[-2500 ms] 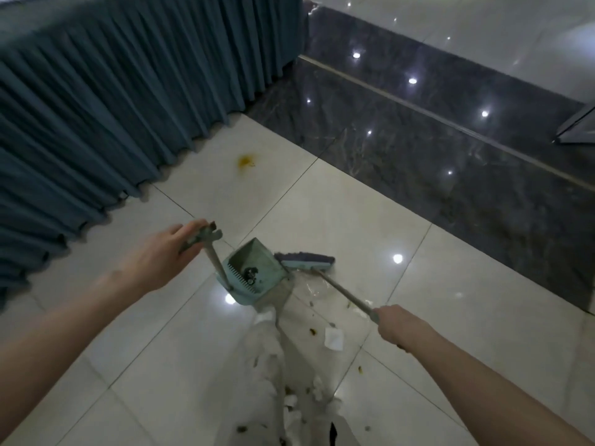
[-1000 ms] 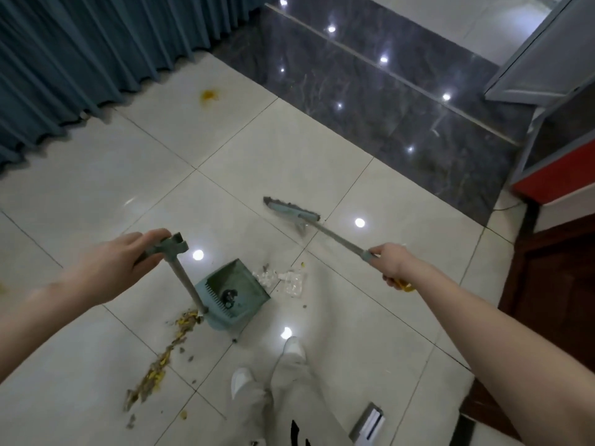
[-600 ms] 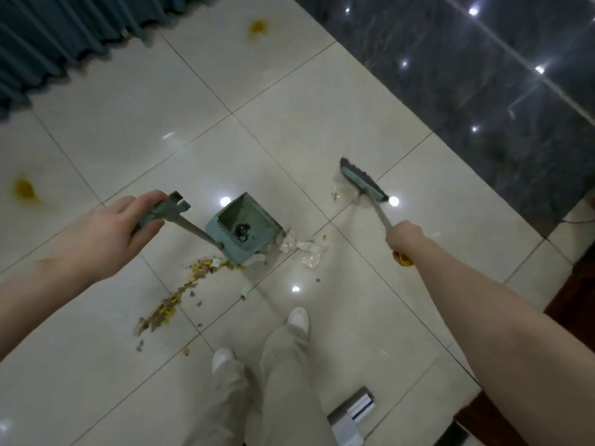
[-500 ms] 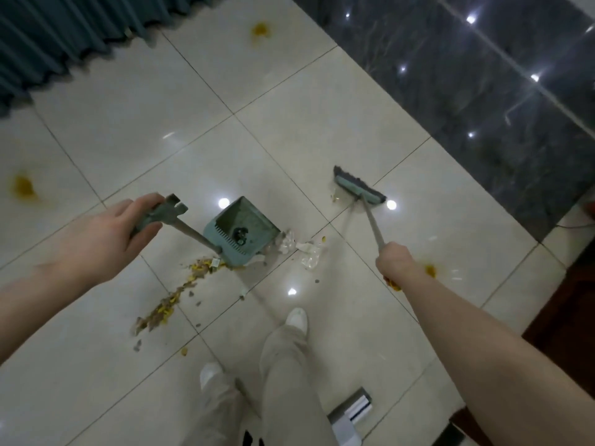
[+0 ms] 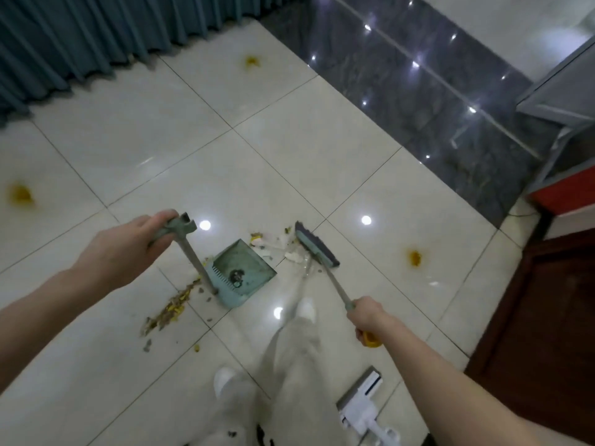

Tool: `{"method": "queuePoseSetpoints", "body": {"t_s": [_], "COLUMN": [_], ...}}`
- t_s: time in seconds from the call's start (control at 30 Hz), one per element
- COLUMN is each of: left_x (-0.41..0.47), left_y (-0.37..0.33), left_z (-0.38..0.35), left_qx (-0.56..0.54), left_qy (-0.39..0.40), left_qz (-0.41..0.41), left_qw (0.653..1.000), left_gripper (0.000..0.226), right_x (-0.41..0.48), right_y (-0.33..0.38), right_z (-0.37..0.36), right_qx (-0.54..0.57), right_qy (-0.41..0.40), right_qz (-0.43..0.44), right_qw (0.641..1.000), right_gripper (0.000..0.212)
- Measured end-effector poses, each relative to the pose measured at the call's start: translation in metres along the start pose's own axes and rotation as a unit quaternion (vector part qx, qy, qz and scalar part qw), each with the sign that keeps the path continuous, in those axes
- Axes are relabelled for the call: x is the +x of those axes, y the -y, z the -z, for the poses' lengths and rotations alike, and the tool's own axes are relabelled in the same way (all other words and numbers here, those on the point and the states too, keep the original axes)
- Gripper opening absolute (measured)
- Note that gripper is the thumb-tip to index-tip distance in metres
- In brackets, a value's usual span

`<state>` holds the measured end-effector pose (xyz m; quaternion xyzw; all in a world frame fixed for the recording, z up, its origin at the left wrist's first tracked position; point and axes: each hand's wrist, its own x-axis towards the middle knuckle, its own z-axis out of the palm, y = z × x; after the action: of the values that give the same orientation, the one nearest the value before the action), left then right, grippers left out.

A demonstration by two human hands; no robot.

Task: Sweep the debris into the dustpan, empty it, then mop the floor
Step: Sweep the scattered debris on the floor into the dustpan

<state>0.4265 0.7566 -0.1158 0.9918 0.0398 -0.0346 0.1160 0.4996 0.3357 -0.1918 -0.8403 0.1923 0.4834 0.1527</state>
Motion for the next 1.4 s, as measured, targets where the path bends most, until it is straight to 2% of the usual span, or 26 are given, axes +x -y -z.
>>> {"method": "queuePoseSetpoints", "body": {"t_s": [0.13,0.3,0.47,0.63,0.83,1.0,1.17,1.27,1.33,1.4], "left_x": [-0.059,-0.117,-0.158,-0.186,-0.2,-0.21,-0.236,-0.259,-0.272,-0.28], "left_y": [0.021,0.042,0.057,0.07,0.076,0.08,0.073,0.066,0.058,0.049], "left_z": [0.001,-0.005,-0.009,-0.011,0.0,0.014,0.02,0.015,0.01,0.008], "left_qx": [-0.012,-0.015,-0.018,-0.003,0.026,0.039,0.018,0.005,0.001,-0.003], "left_qy": [-0.006,-0.007,-0.017,-0.014,-0.002,-0.012,-0.021,-0.023,-0.033,-0.03], "left_qz": [0.024,0.034,0.049,0.069,0.071,0.085,0.104,0.156,0.191,0.225], "left_qw": [1.0,0.999,0.998,0.998,0.997,0.996,0.994,0.988,0.981,0.974], "left_gripper": [0.038,0.036,0.037,0.038,0.04,0.039,0.036,0.037,0.039,0.04], "right_x": [-0.031,-0.065,-0.094,-0.115,-0.122,-0.124,-0.096,-0.07,-0.053,-0.049], "right_y": [0.02,0.057,0.087,0.102,0.096,0.098,0.131,0.148,0.151,0.15], "right_z": [-0.055,-0.098,-0.133,-0.137,-0.091,-0.06,-0.059,-0.075,-0.085,-0.099], "right_qx": [0.097,0.121,0.112,0.141,0.119,0.085,0.074,0.062,0.065,0.039], "right_qy": [0.037,0.073,0.114,0.179,0.161,0.086,0.015,0.013,0.022,0.049], "right_qz": [-0.027,-0.039,-0.001,-0.019,0.017,0.038,0.042,0.067,0.055,0.056], "right_qw": [0.994,0.989,0.987,0.974,0.98,0.992,0.996,0.996,0.996,0.996], "right_gripper": [0.025,0.013,0.003,0.012,0.01,0.012,0.032,0.025,0.022,0.009]}}
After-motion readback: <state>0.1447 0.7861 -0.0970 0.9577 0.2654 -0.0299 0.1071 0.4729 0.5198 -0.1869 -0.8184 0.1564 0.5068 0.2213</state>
